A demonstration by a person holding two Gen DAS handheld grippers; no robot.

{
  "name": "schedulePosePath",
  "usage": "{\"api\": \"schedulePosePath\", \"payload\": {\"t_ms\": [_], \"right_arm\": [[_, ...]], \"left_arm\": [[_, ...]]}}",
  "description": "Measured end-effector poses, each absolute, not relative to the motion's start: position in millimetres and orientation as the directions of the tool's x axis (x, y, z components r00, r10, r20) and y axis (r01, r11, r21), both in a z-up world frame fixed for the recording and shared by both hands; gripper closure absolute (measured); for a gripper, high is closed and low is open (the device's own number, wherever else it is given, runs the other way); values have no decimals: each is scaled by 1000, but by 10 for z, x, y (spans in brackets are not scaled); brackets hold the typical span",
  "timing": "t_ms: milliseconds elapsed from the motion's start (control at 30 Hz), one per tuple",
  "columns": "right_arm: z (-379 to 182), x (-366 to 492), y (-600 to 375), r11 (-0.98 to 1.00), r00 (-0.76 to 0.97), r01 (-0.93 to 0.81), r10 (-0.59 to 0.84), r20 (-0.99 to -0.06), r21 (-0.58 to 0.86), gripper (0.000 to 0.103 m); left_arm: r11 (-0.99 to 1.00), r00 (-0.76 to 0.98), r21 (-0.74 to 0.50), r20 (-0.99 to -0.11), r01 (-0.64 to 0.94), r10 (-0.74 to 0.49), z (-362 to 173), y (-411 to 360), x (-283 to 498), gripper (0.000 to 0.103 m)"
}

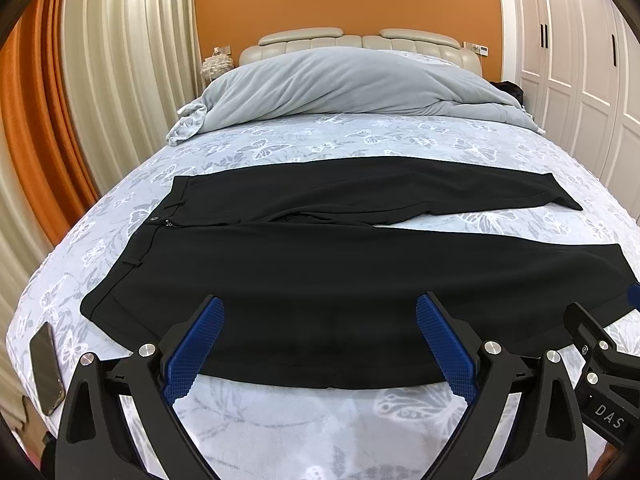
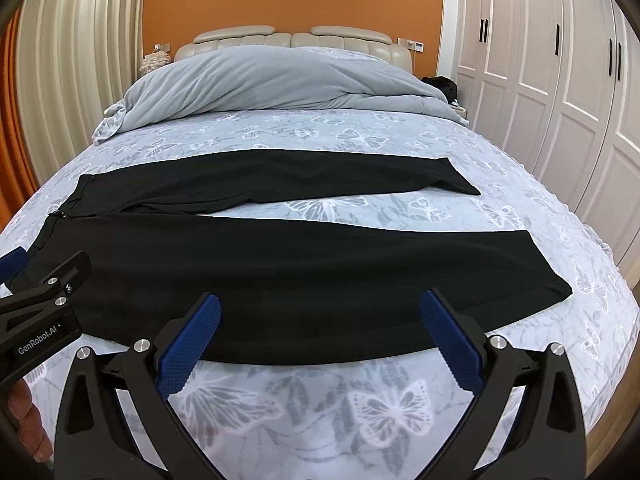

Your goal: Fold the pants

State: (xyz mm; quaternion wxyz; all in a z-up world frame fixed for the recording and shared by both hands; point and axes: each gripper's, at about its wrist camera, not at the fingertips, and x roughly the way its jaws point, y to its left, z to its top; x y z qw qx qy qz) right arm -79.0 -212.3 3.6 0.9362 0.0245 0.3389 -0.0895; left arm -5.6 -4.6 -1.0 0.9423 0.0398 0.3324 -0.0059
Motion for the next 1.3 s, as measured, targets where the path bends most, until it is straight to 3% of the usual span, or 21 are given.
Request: {"api": "schedulePosePath", "payload": {"t_ms": [1300], "right_arm": [[17,-794,-2146,982,754,188,-154,-639,-15,5]], "left_arm": [[996,771,86,-637,35,28,-97,-43,-33,8]]}}
